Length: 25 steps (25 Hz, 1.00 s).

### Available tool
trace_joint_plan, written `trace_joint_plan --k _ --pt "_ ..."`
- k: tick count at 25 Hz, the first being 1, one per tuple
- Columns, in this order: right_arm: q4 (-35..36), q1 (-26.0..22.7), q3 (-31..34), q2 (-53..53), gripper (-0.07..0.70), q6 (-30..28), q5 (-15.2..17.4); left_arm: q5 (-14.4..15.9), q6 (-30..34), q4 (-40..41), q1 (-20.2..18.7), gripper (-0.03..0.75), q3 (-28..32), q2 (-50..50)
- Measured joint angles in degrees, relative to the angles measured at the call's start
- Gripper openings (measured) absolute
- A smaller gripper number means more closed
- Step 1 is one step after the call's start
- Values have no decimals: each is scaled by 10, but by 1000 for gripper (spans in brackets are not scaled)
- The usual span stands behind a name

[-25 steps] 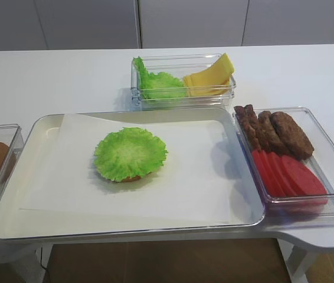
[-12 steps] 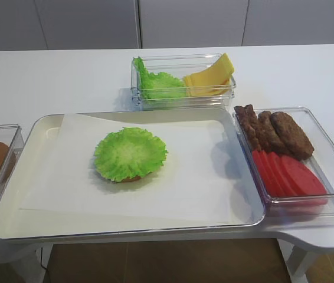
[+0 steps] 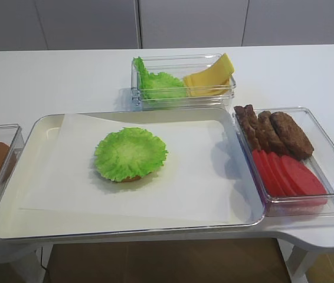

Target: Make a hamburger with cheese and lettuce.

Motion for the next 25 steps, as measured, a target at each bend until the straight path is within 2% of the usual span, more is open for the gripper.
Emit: trace_joint_plan --k 6,12,19,25 --pt "5 0 4 0 416 -4 0 0 0 0 0 403 0 0" --pt "5 0 50 -14 416 -5 -1 0 0 0 0 403 0 0" --pt "5 0 100 -33 416 -6 -48 0 0 0 0 403 0 0" --pt "-2 0 113 -34 416 -8 -68 0 0 0 0 403 0 0"
